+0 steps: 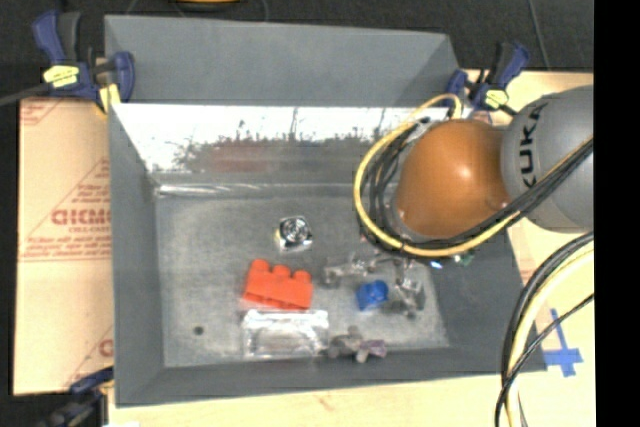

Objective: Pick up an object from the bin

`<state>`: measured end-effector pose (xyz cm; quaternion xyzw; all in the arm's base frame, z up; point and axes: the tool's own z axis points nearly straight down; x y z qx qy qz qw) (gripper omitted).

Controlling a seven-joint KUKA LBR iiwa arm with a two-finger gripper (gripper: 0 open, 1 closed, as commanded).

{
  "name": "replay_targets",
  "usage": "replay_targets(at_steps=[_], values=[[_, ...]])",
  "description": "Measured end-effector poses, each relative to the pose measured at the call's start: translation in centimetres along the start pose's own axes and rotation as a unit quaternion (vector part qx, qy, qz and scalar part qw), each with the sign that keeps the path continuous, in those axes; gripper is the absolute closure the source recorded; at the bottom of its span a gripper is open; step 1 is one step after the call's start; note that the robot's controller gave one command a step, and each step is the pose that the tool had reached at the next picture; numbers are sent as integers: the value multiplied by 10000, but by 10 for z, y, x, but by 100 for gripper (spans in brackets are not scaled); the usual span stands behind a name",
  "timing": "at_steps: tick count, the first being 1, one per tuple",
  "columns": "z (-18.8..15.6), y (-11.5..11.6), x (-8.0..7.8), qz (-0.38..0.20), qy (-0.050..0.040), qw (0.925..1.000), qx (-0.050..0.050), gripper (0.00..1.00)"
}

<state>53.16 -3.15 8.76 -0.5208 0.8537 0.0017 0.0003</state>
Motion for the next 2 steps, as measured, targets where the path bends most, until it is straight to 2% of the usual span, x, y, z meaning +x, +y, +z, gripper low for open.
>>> replay_targets(at_steps=[1, 2], values=[[-2, -1, 0, 19, -7, 10000, 19, 100], [-128, 46, -9, 27, -12, 10000, 51, 100]])
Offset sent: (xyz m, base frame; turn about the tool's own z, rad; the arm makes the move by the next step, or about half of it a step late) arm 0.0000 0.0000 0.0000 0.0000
